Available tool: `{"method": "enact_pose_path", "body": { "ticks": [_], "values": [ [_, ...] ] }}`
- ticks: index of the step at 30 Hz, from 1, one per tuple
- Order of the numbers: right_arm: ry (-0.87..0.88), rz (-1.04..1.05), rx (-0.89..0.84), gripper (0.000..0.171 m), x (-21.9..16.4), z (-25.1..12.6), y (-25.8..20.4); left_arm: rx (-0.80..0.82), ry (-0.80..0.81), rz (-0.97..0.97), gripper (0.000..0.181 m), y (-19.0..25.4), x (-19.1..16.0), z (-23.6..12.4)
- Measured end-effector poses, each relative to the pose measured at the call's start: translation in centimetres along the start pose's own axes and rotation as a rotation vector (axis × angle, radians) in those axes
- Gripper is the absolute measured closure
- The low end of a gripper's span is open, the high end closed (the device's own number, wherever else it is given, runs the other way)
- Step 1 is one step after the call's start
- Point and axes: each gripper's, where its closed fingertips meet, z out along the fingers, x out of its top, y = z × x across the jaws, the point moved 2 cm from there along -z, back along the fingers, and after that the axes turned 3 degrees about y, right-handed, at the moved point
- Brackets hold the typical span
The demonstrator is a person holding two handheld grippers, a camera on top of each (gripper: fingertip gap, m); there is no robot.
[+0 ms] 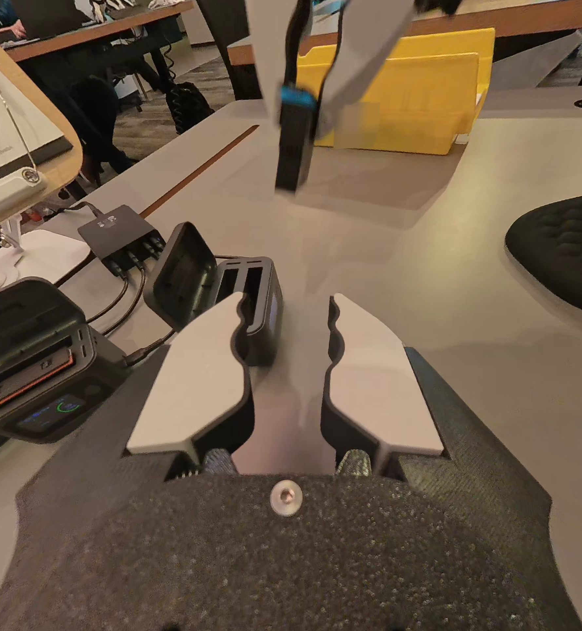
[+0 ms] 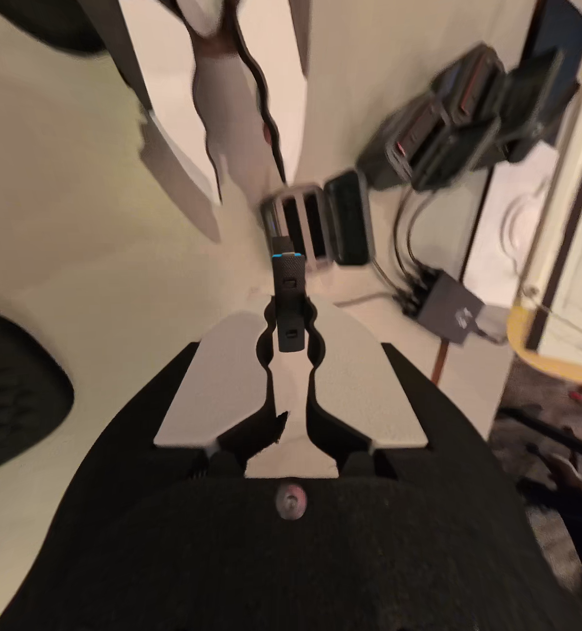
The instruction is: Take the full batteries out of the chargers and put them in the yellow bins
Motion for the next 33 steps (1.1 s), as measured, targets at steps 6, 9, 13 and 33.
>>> {"method": "enact_pose_path", "body": {
  "ticks": [6, 9, 13, 33],
  "values": [
    [-0.253, 0.111, -0.100, 0.156, -9.2, -7.7, 2.6, 0.035, -0.050, -0.021, 0.137, -0.7, -0.9, 0.2],
    [-0.372, 0.202, -0.120, 0.156, -14.5, -11.2, 2.3, 0.033, -0.065, -0.021, 0.137, -0.6, -1.3, 0.4],
    [-0.502, 0.317, -0.101, 0.156, -20.8, -14.4, 0.0, 0.039, -0.079, -0.021, 0.138, -0.7, -1.6, 0.6],
    [-0.579, 0.367, 0.119, 0.156, -30.7, -8.8, -12.1, 0.094, -0.097, -0.025, 0.144, -1.5, -2.2, 0.7]
  ]
}}
